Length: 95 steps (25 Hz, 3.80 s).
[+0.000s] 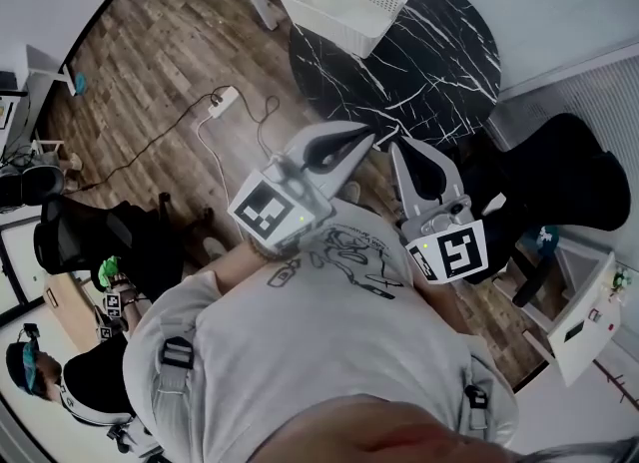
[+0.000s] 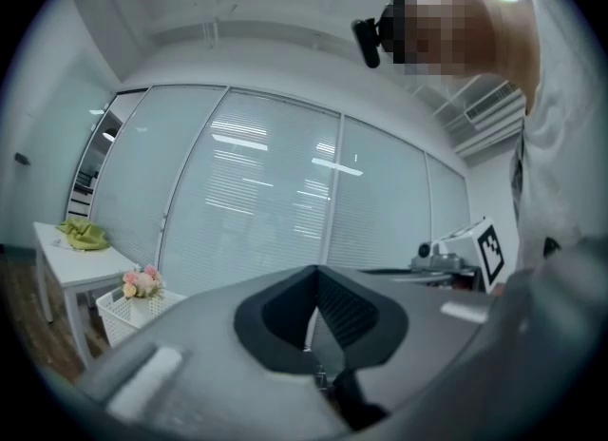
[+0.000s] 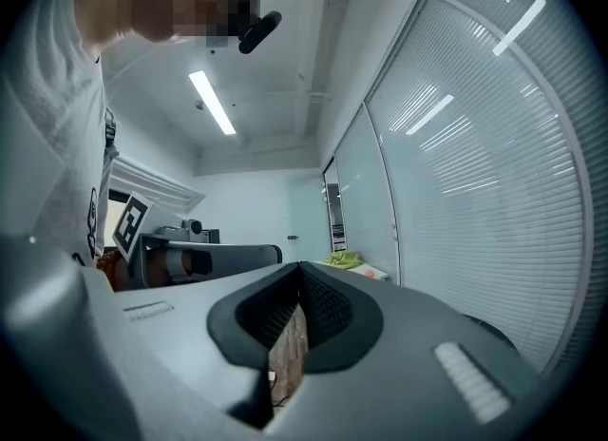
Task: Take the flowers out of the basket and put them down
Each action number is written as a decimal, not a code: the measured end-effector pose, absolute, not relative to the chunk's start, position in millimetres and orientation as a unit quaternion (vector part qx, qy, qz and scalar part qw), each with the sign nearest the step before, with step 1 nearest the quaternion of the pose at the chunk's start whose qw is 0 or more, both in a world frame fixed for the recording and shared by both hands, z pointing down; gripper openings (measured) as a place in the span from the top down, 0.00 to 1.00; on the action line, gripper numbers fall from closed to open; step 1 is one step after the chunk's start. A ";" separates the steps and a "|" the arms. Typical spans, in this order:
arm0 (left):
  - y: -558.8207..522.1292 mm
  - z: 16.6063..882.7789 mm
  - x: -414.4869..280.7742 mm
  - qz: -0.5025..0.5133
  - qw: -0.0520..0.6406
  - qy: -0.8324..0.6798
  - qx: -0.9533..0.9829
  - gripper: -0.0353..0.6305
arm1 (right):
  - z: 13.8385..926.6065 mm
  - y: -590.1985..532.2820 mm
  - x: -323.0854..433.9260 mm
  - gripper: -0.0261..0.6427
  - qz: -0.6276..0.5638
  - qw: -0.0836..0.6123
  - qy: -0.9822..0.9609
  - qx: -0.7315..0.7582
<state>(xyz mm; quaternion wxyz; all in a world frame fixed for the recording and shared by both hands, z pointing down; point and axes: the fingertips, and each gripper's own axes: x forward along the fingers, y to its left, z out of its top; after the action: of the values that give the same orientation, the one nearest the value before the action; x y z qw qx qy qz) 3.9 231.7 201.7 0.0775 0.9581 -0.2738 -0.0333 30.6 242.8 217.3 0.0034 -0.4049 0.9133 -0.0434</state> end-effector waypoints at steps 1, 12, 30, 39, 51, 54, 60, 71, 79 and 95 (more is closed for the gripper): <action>229.4 202.4 3.6 -0.034 0.077 -0.277 0.957 0.94 | 218.0 240.7 31.4 0.95 -0.043 0.003 0.913 -0.405; 209.5 211.5 1.9 -0.038 0.074 -0.285 0.955 0.94 | 225.2 218.9 30.5 0.95 -0.046 0.000 0.915 -0.400; 122.3 219.5 -32.3 -0.040 0.097 -0.274 0.956 0.94 | 234.2 135.8 -5.7 0.95 -0.049 -0.012 0.912 -0.407; 47.8 231.0 -62.7 -0.027 0.102 -0.289 0.951 0.94 | 240.5 63.4 -26.9 0.93 -0.051 -0.014 0.912 -0.408; -55.9 254.0 -105.4 0.003 0.105 -0.294 0.950 0.94 | 263.5 -34.2 -50.3 0.81 -0.044 -0.053 0.901 -0.429; -80.1 260.0 -115.1 0.009 0.106 -0.300 0.948 0.94 | 272.1 -57.2 -55.2 0.77 -0.045 -0.062 0.900 -0.430; -126.5 283.1 -135.0 0.033 0.103 -0.310 0.945 0.94 | 296.2 -102.6 -61.3 0.68 -0.045 -0.086 0.895 -0.435; -213.6 325.5 -163.3 0.068 0.104 -0.332 0.935 0.94 | 366.8 -188.0 -68.4 0.48 -0.054 -0.134 0.894 -0.424; -264.9 375.5 -177.3 0.099 0.108 -0.342 0.928 0.94 | 411.0 -243.0 -69.9 0.38 -0.066 -0.157 0.892 -0.418; -322.7 444.5 -181.9 0.147 0.116 -0.342 0.921 0.94 | 489.6 -312.6 -88.1 0.22 -0.089 -0.162 0.901 -0.392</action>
<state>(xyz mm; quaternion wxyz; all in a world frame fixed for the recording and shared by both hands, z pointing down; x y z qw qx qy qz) -181.9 -322.7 444.5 0.1160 0.9208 -0.3419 0.1474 -88.1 -312.6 489.6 -0.1615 -0.3917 0.9014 -0.0894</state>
